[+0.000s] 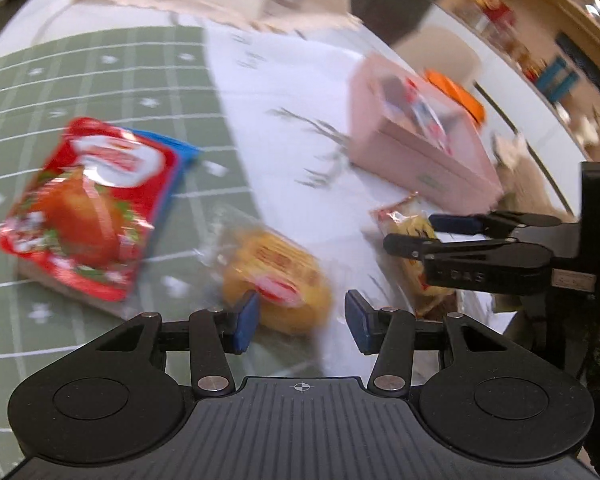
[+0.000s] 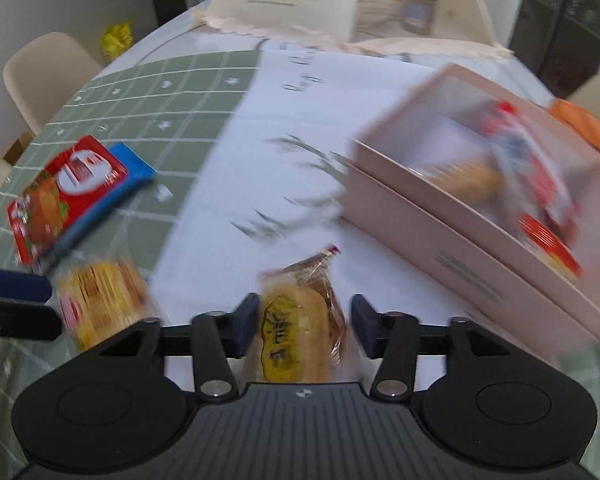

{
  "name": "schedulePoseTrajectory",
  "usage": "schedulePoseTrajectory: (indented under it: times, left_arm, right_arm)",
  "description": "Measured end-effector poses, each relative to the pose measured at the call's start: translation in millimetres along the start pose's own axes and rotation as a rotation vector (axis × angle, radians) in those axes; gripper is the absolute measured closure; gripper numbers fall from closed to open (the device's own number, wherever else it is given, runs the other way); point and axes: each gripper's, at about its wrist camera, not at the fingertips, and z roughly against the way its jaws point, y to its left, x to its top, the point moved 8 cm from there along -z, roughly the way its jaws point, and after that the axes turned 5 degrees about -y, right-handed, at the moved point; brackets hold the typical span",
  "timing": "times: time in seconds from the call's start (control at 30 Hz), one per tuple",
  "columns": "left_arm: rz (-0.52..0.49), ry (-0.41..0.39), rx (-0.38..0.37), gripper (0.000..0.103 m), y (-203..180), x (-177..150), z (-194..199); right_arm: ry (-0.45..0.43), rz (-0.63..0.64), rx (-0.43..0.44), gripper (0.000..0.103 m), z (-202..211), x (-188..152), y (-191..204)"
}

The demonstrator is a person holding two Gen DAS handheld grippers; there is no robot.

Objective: Organize snacks

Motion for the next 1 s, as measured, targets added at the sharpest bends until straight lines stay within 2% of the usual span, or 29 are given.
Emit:
schedulePoseTrajectory:
  times: [0.03, 0.13, 0.27, 0.4, 0.5, 0.6, 0.67, 0.77, 0.87, 1.0]
  left_arm:
    - [-0.014, 0.015, -0.015, 0.051, -7.3, -2.2, -2.9]
    - [-0.028, 0.036, -0.040, 0.051, -18.4, -5.9, -6.8]
    - [0.004, 0.003, 0.007, 0.051, -14.0, -1.7, -3.3]
    - [0.100, -0.085, 0.091, 0.052, 9.9, 16.4, 8.0]
    - [0.179, -0.176, 0.171, 0.052, 38.2, 31.0, 23.7]
    - [0.194, -0.281, 0.304, 0.052, 74.3, 47.1, 41.5]
    - [0.191, -0.302, 0.388, 0.052, 100.0, 53.6, 43.9]
    - [0.241, -0.262, 0.447, 0.052, 132.1, 52.0, 37.6]
    - [0.261, -0.228, 0.450, 0.052, 140.3, 45.3, 28.5]
    - [0.201, -0.206, 0.360, 0.051, 117.9, 46.7, 14.1]
  right_arm:
    - [-0.017, -0.013, -0.005, 0.034, 9.2, -6.7, -6.3]
    - [-0.047, -0.069, -0.003, 0.033, 28.6, -26.9, -19.5]
    - [-0.050, -0.134, -0.031, 0.033, 38.6, -59.0, -25.7]
    - [-0.076, -0.152, -0.021, 0.029, 45.6, -75.8, -9.0]
    - [-0.086, -0.131, 0.060, 0.027, 49.9, -77.5, 15.1]
    - [-0.091, -0.096, 0.097, 0.026, 49.8, -76.6, 34.6]
    - [-0.089, -0.083, 0.105, 0.026, 50.2, -75.4, 42.3]
    - [-0.117, -0.080, 0.104, 0.026, 58.4, -70.2, 40.8]
    - [-0.158, -0.090, 0.069, 0.026, 70.0, -59.7, 26.3]
    - [-0.165, -0.149, 0.004, 0.026, 73.7, -51.9, -3.4]
